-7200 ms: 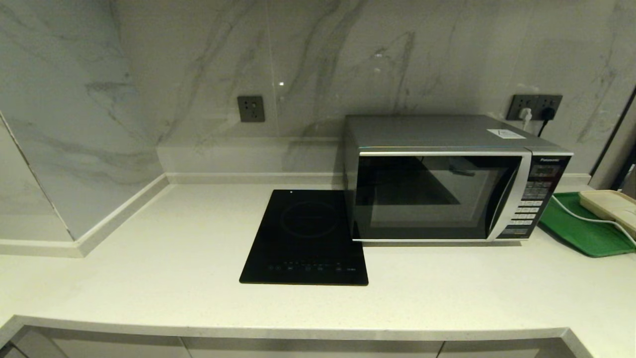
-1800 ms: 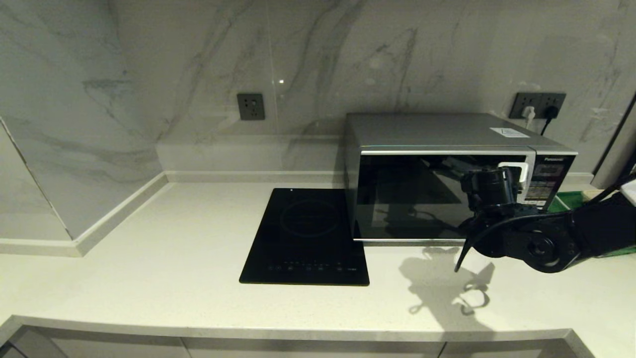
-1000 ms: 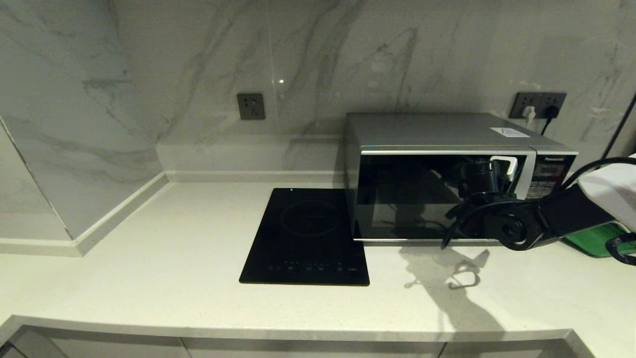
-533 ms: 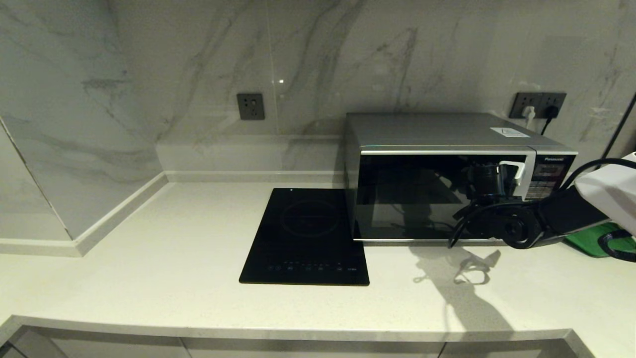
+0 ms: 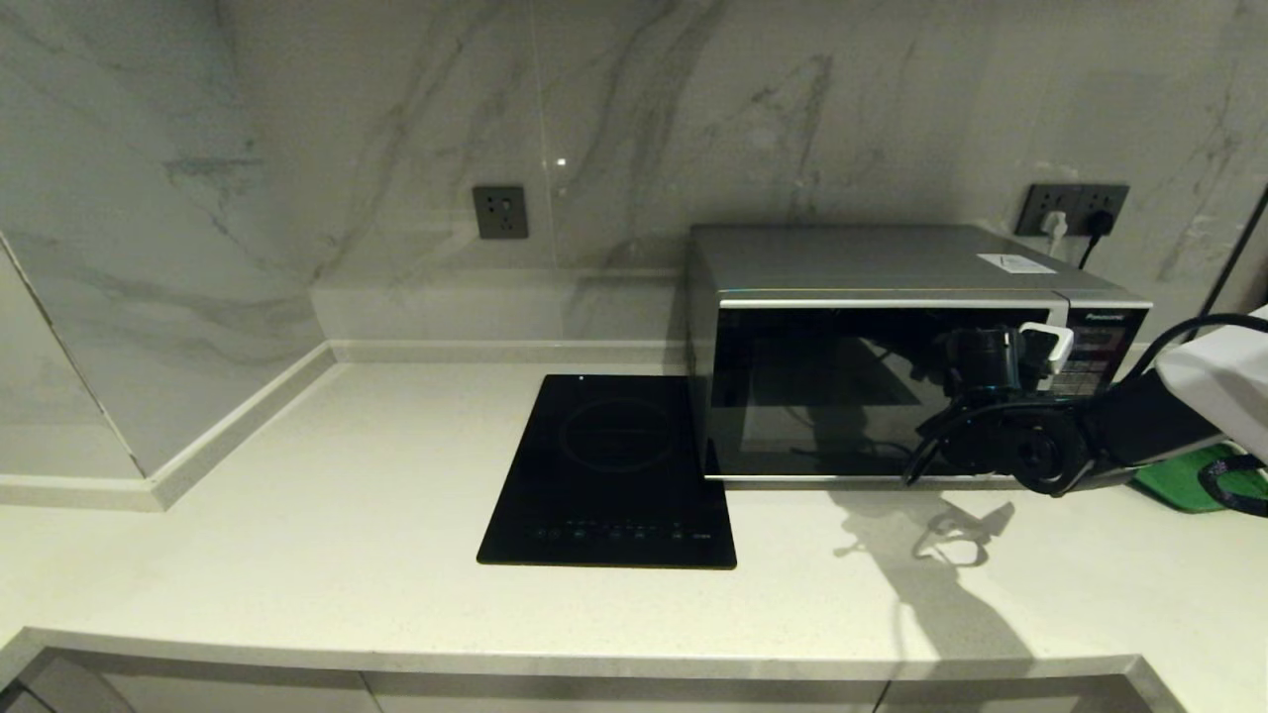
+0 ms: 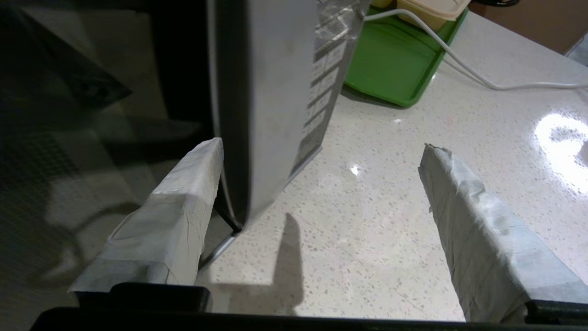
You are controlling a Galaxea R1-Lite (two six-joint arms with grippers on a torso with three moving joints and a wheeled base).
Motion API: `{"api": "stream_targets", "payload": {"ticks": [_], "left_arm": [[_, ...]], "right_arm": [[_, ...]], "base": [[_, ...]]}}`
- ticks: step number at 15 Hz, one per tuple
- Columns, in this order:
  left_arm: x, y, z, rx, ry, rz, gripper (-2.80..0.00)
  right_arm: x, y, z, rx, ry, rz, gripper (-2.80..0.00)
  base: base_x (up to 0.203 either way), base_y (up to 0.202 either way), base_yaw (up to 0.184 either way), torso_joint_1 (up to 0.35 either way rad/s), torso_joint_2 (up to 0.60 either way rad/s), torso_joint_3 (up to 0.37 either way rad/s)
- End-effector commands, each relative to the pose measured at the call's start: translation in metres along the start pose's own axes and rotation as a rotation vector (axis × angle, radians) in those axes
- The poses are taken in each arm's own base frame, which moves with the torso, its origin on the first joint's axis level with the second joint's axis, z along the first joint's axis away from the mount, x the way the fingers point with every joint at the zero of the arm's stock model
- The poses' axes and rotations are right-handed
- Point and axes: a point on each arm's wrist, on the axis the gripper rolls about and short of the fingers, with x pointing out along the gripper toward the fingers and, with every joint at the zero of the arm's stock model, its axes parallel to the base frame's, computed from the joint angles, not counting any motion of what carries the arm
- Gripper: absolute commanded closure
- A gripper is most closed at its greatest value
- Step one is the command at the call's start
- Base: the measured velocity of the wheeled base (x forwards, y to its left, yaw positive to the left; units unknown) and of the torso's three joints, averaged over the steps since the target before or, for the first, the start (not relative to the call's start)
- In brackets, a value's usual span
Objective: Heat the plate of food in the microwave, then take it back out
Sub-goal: Open the microwave oven
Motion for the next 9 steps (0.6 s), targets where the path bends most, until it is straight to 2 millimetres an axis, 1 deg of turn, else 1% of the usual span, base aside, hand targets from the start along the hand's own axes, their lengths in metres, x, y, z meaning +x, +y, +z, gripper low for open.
{"api": "stream_targets", "payload": {"ticks": [1, 7, 9], "left_arm": [[0.0, 0.0, 0.0, -0.001, -0.002, 0.001, 0.0], [0.0, 0.0, 0.0, -0.001, 0.0, 0.001, 0.0], [0.0, 0.0, 0.0, -0.001, -0.001, 0.001, 0.0]], "right_arm": [[-0.005, -0.008, 0.001, 0.006, 0.002, -0.007, -2.8], [-0.019, -0.033, 0.005, 0.044, 0.008, -0.014, -2.8], [-0.021, -0.037, 0.007, 0.045, 0.009, -0.013, -2.8]], "base": [[0.0, 0.0, 0.0, 0.0, 0.0, 0.0], [0.0, 0.0, 0.0, 0.0, 0.0, 0.0], [0.0, 0.0, 0.0, 0.0, 0.0, 0.0]]}}
